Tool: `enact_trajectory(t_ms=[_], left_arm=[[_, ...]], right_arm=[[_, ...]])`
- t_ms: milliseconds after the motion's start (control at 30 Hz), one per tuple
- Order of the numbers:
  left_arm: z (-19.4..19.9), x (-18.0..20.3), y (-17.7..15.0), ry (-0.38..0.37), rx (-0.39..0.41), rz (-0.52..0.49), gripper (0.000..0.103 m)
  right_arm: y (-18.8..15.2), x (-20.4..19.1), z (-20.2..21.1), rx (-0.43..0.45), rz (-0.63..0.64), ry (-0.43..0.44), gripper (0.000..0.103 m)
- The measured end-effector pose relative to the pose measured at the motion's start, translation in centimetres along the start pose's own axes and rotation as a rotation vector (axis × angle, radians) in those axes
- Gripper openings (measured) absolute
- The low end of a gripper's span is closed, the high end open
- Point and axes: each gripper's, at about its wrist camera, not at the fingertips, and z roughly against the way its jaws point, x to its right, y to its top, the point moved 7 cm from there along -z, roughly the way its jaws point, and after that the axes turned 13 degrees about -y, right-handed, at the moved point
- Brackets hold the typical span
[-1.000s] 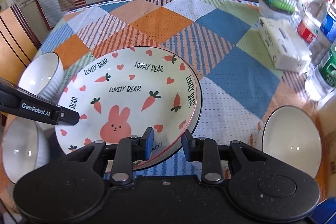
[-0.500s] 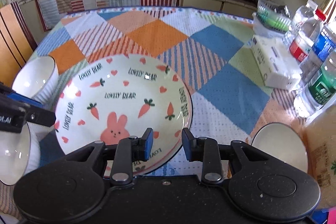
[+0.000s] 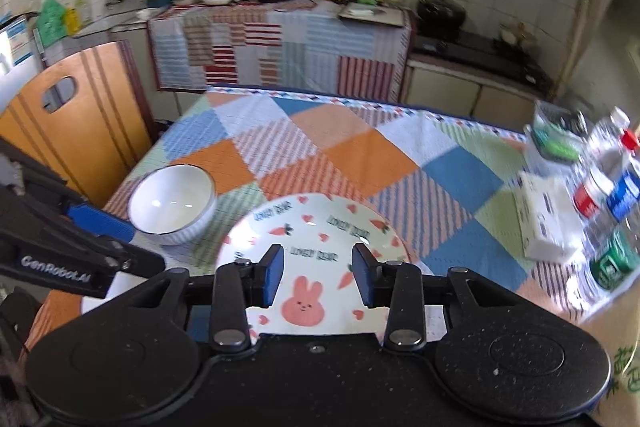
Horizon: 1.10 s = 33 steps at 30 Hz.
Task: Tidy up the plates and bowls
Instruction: 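Move both tools toward a white black-rimmed bowl on the tablecloth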
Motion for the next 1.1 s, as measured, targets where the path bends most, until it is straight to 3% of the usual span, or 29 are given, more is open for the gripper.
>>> enact_trajectory(t_ms=[100, 367, 467, 767, 1100], left_arm=[[1.6, -0.4, -0.5, 0.045, 0.032, -0.01, 0.042], [4.3, -2.2, -2.5, -0.007, 0.043, 0.039, 0.053], [4.5, -3.6, -3.0, -0.007, 0.044, 0.07, 0.058], [2.7, -10.1, -4.0, 0.065, 0.024, 0.153, 0.064], [-1.7, -16.2, -2.9, 0.018, 0.041, 0.339, 0.064]], right_arm=[[0.2, -1.2, 1.2, 0.037, 0.028, 0.039, 0.056], [0.0, -4.0, 1.4, 0.052, 0.113, 0.082, 0.065], [0.2, -5.1, 0.8, 0.049, 0.128, 0.113, 0.076], [-0.1, -8.2, -2.3, 0.021, 0.165, 0.21, 0.076], [1.0, -12.6, -7.0, 0.04, 0.285, 0.28, 0.076]])
